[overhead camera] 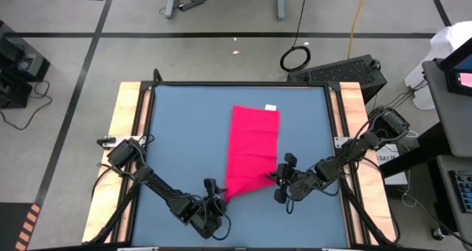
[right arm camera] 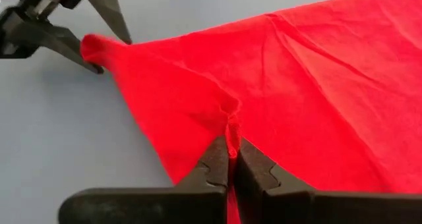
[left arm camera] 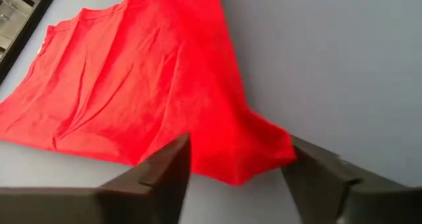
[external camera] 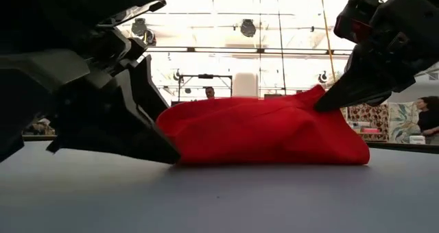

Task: Roll towel
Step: Roll the red towel

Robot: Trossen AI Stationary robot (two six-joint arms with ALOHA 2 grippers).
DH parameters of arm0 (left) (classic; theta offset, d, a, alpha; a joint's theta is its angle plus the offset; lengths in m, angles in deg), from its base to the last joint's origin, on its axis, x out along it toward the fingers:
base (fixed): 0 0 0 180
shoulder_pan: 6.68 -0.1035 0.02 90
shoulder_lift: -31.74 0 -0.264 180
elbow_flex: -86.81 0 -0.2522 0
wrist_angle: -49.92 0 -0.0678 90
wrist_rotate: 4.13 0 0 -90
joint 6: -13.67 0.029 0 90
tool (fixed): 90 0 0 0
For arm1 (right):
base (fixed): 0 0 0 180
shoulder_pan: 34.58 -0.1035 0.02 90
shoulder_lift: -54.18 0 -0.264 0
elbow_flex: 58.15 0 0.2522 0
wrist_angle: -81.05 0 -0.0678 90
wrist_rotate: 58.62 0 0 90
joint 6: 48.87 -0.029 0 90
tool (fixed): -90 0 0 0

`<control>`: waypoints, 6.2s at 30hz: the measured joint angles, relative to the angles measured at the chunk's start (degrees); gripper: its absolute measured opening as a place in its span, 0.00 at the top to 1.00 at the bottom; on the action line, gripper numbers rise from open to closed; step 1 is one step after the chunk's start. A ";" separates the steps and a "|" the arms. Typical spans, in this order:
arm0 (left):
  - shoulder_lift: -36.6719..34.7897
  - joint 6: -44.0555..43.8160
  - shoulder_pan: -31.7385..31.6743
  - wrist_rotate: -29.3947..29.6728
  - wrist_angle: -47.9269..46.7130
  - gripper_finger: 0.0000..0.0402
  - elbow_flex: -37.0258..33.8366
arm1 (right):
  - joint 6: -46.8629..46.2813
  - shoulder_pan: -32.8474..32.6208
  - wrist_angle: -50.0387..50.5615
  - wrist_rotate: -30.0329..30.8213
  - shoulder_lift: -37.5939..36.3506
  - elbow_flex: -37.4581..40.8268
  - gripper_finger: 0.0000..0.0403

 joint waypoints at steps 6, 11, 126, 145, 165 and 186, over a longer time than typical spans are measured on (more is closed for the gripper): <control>0.00 -1.50 0.06 0.03 1.52 0.75 0.00 | -1.32 -0.02 1.36 -0.01 0.00 0.00 1.00; 0.00 -1.81 0.06 0.52 1.91 0.97 0.00 | -1.19 -0.89 1.31 -1.40 0.00 0.00 1.00; 4.30 3.83 -4.97 -11.62 29.34 0.27 -4.28 | -16.23 -15.08 7.36 -8.20 6.69 0.04 1.00; 4.13 -6.93 -9.34 -20.38 26.69 0.68 -4.22 | -2.22 -18.05 8.31 -5.88 0.22 0.26 0.58; 4.17 -17.97 -11.06 -24.83 26.89 0.95 -4.28 | -0.64 -23.90 30.74 4.67 -2.38 -7.14 0.35; 4.17 -25.35 -10.75 -27.23 27.00 0.96 -4.28 | 0.64 -25.90 9.72 15.17 17.44 -8.11 0.35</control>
